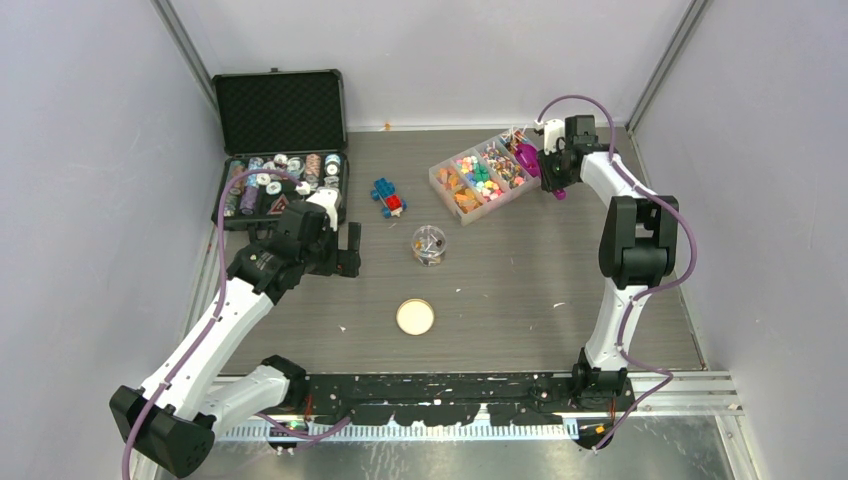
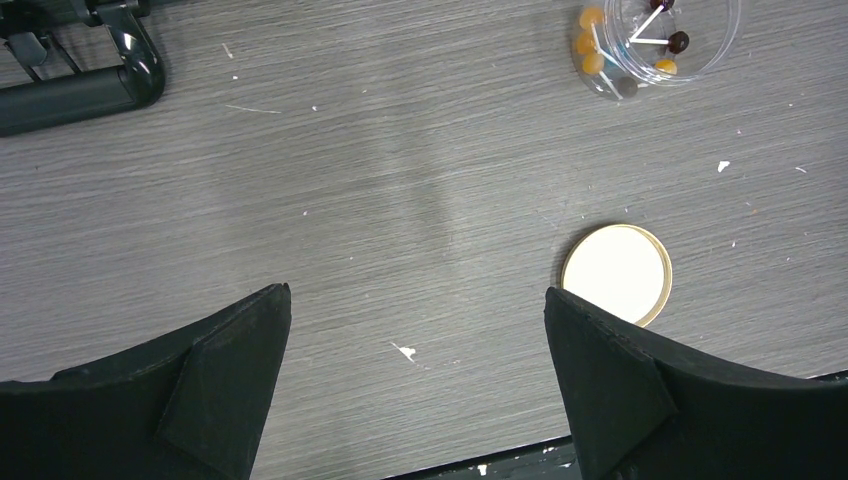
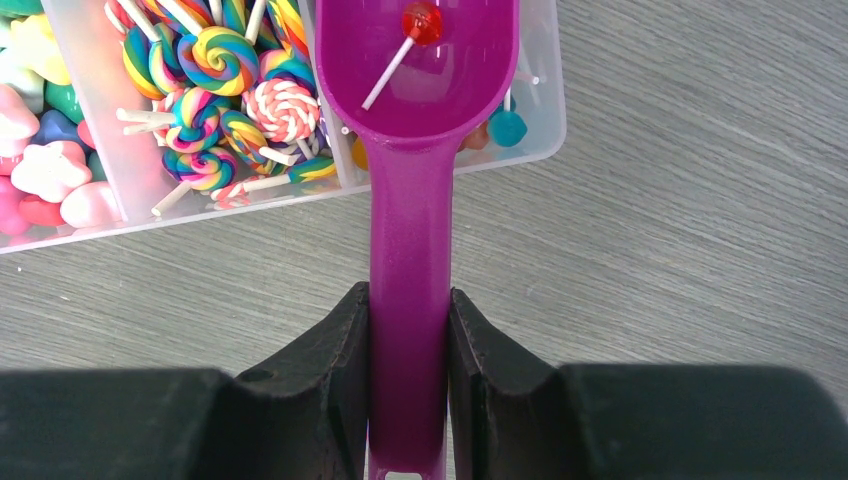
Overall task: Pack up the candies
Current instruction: Scoop the fake candies from the storage box.
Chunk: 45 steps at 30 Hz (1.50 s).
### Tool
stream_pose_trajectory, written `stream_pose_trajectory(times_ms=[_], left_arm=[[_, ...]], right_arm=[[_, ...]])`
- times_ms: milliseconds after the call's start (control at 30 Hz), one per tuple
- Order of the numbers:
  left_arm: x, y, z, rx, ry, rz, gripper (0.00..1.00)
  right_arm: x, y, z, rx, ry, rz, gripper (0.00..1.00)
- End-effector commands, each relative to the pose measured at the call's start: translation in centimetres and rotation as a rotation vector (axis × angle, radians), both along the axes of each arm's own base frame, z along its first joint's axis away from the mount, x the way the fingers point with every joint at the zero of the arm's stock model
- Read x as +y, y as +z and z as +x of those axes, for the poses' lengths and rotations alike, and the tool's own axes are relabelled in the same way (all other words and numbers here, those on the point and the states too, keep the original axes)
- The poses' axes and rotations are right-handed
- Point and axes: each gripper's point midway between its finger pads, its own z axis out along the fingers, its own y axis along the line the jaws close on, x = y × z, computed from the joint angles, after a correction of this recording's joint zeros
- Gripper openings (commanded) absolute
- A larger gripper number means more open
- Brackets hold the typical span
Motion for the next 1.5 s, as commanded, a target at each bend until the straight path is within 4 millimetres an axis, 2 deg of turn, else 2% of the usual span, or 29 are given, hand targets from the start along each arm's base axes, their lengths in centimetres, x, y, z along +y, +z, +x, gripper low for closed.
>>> stream_pose_trajectory(times_ms=[0,167,400,600,1167,1267,1467], left_arm=[[0.0,0.6,0.5,-0.033,-0.003,0.006,1.0],[0.1,0.6,0.5,-0.035,-0.002,0.009,1.0],[0.1,0.6,0.5,-0.035,-0.001,0.01,1.0],[0.0,0.5,0.5,-0.03,-0.003,0.008,1.0],[0.0,0.5,0.7,-0.029,-0.002,0.01,1.0],[0.0,0.4,0.7,-0.028,-0.001,0.011,1.0],[0.0,0.5,0.7,-0.028,-0.004,0.009,1.0]], right_arm=[[1.1,1.5,0.3,-0.035,0.034,0.035,0.01],[0.4,1.8,-0.2,0.003,0.002,0.002,0.01],[-1.8,2.2,-3.6,0.143,-0.093,-0.093,0.0],[-2.9,2.9,-4.2,0.191,-0.125,-0.142,0.0],[-2.0,2.1,-2.4,0.171,-0.119,-0.106,0.0],[-2.1,2.8,-2.6,0.171,-0.129,-0.111,0.01],[-2.7,5.8,-4.1,0.173,-0.175,-0.239,0.01]])
